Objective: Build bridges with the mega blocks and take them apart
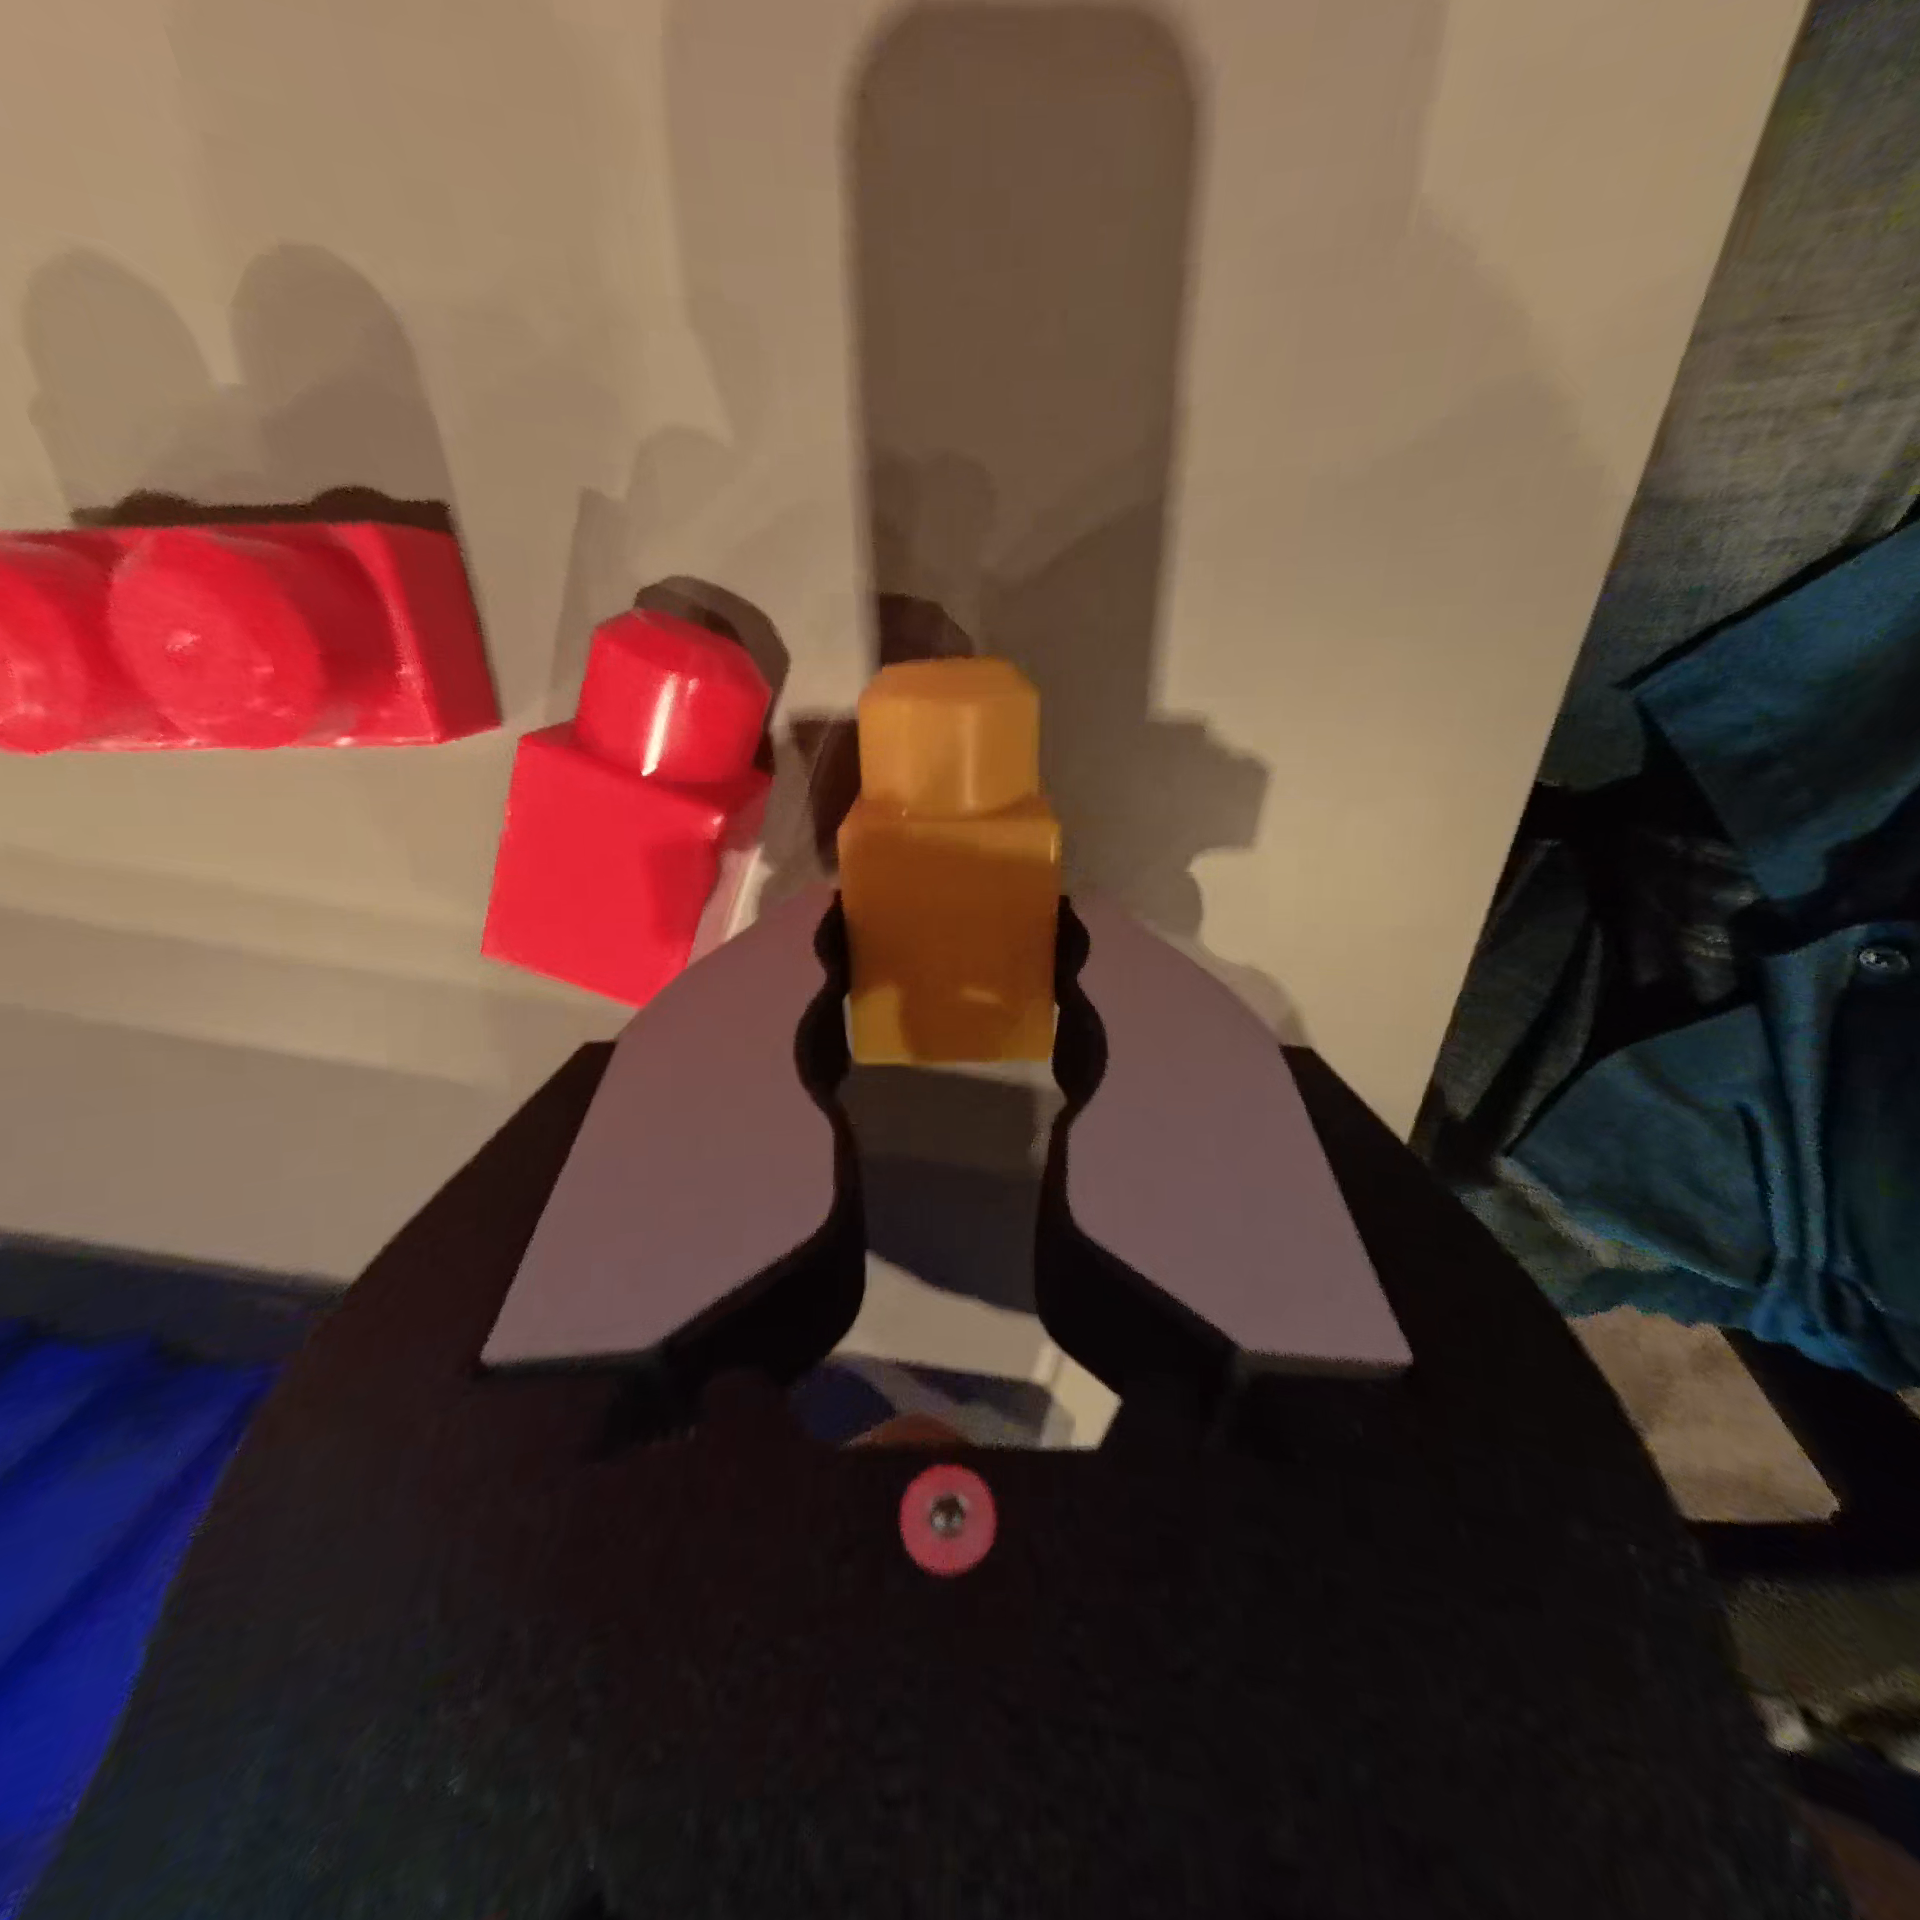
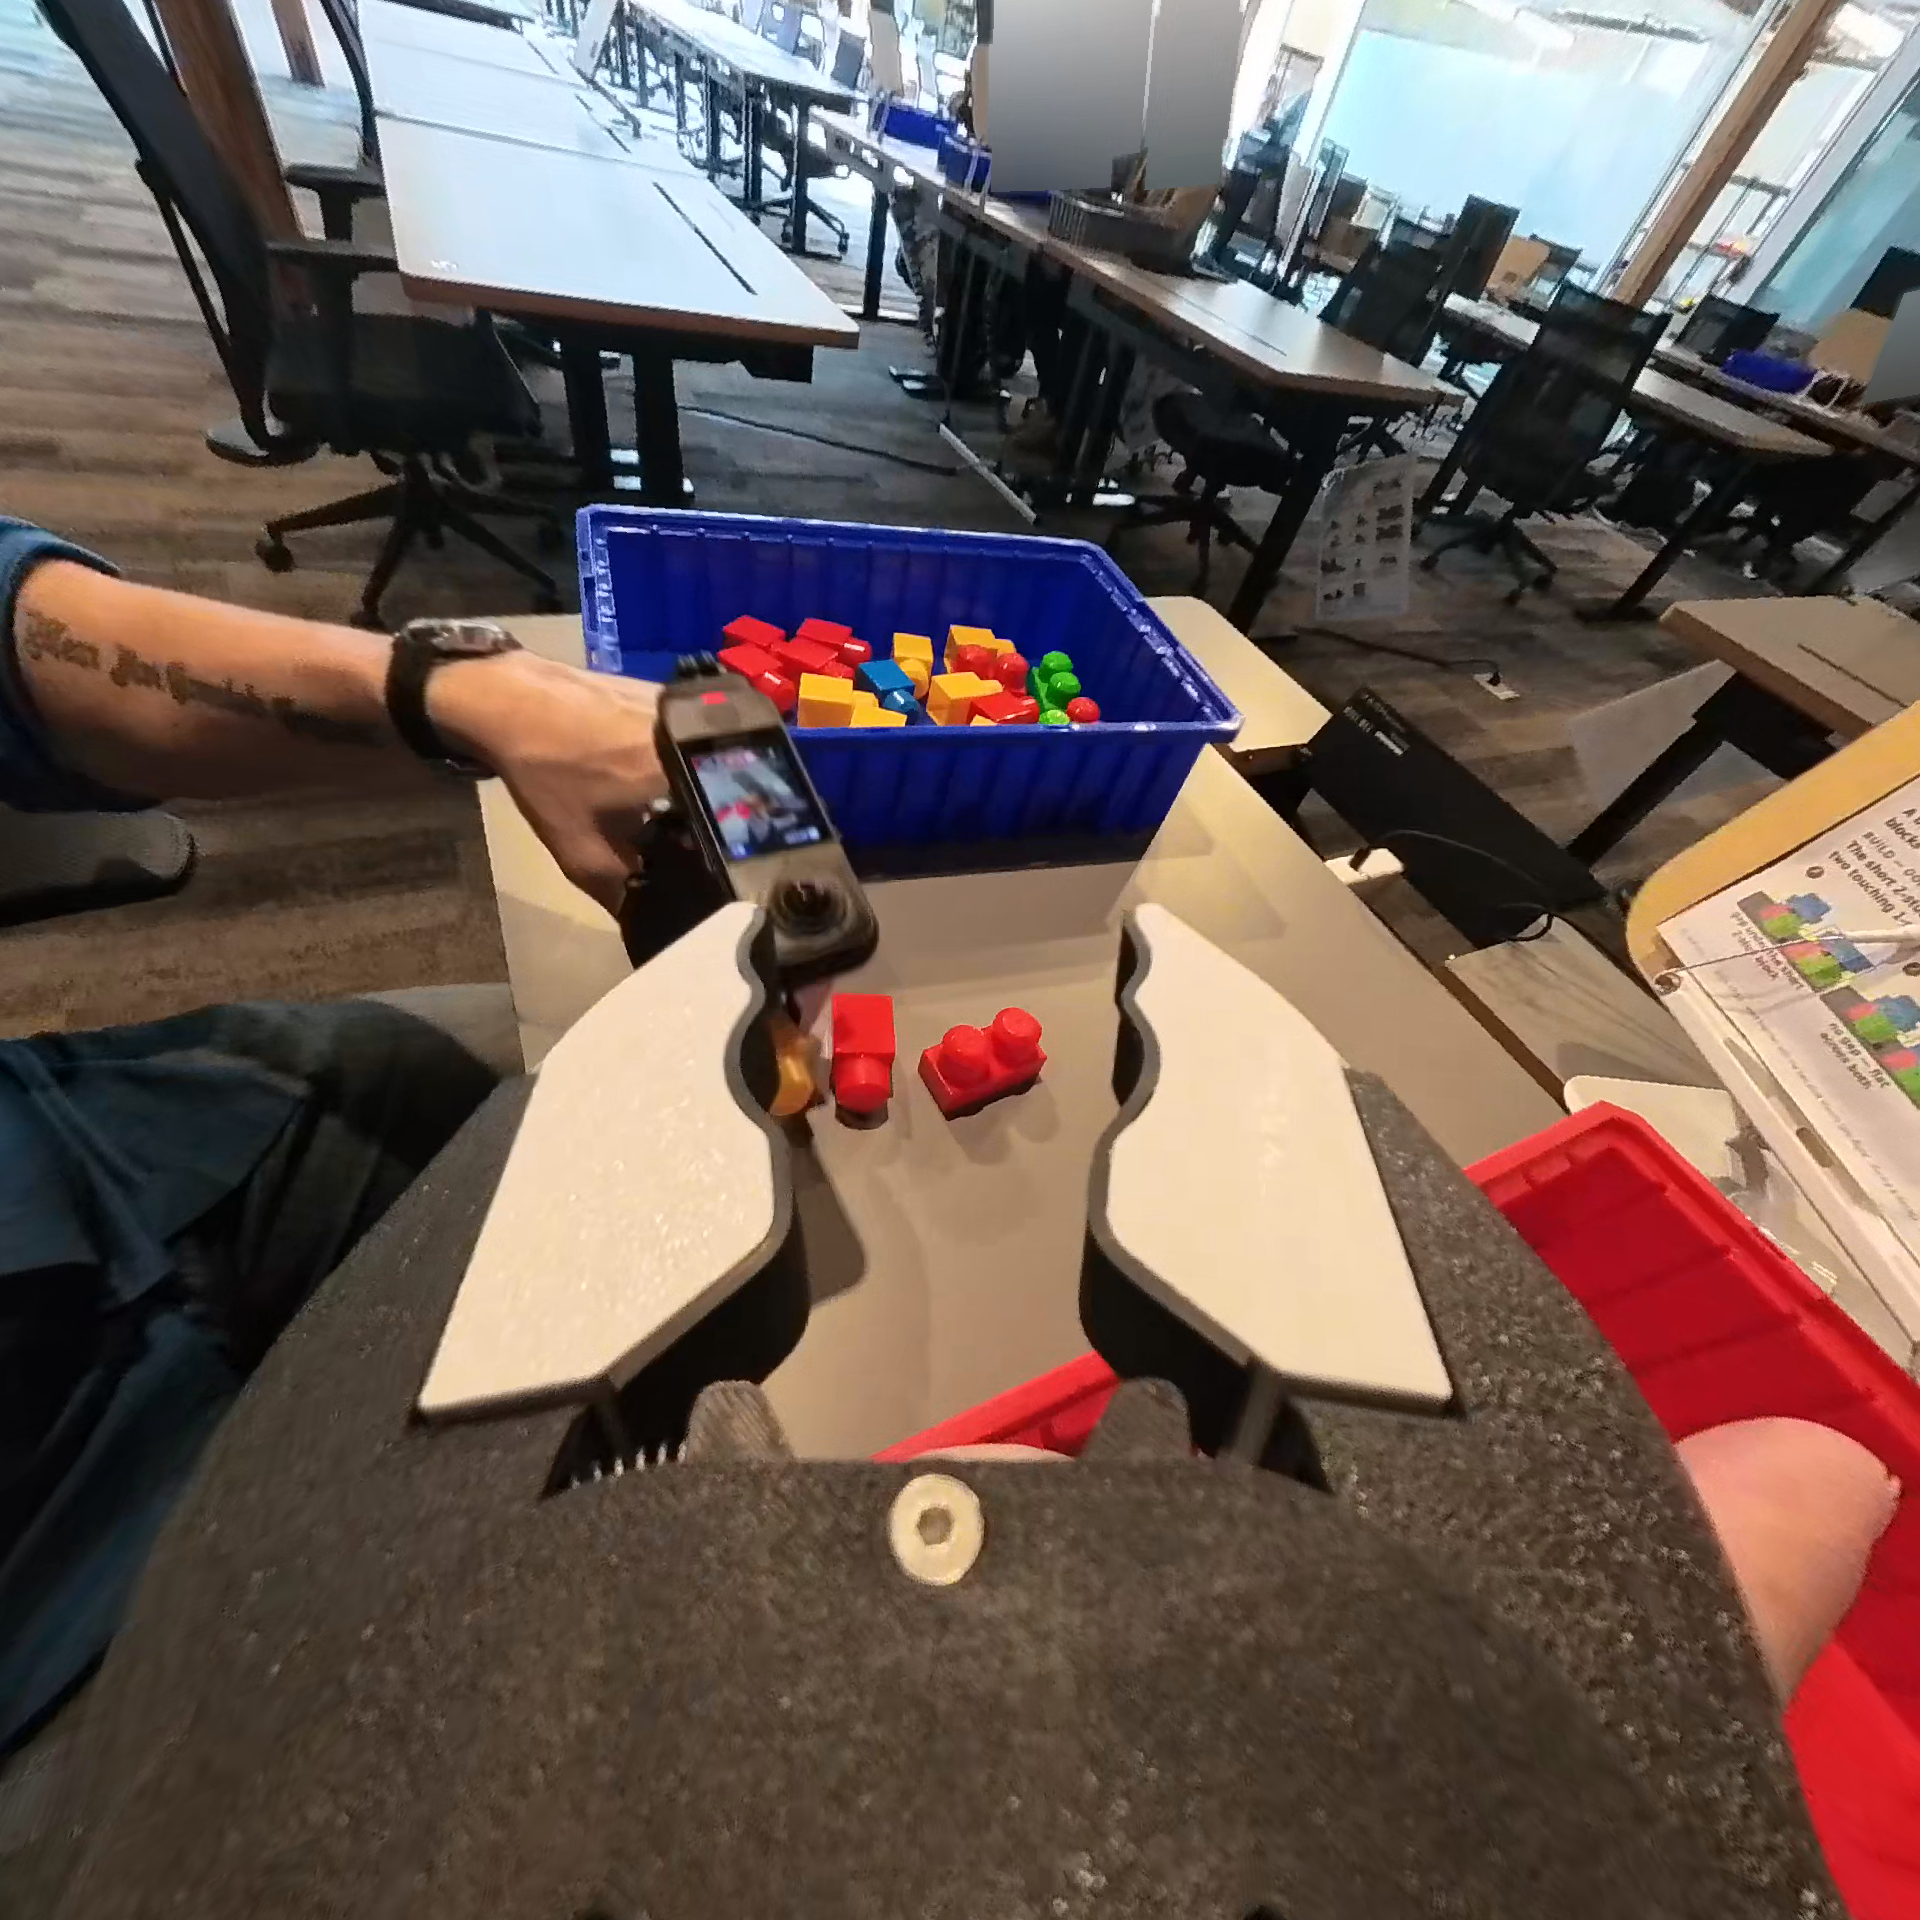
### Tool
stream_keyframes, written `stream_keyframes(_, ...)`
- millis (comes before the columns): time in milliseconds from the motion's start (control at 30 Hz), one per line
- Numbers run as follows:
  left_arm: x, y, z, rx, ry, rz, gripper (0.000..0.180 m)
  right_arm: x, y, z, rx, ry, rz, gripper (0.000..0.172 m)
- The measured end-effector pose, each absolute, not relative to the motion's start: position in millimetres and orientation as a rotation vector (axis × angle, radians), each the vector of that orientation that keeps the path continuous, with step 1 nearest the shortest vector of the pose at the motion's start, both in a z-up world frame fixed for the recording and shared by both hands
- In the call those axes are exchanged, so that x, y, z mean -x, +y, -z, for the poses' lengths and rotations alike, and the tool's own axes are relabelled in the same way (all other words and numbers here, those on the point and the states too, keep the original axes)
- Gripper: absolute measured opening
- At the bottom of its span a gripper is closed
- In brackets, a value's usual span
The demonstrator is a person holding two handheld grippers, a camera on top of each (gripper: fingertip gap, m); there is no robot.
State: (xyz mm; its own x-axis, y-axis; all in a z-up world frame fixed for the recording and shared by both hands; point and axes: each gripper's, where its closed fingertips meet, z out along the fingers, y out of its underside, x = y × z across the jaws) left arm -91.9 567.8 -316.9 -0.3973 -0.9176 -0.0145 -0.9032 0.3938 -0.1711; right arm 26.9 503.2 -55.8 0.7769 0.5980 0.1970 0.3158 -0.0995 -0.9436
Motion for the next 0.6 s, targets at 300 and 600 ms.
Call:
stream_keyframes(300, 228.0, 688.3, 176.6, 2.345, 1.574, 0.220, 0.036, -34.7, 503.1, 51.0, 1.665, -0.696, -0.310, 0.061)
stream_keyframes(600, 365.6, 751.6, 269.8, 2.908, 1.236, 0.058, 0.037, -15.2, 512.4, 52.9, 1.661, -0.732, -0.339, 0.061)
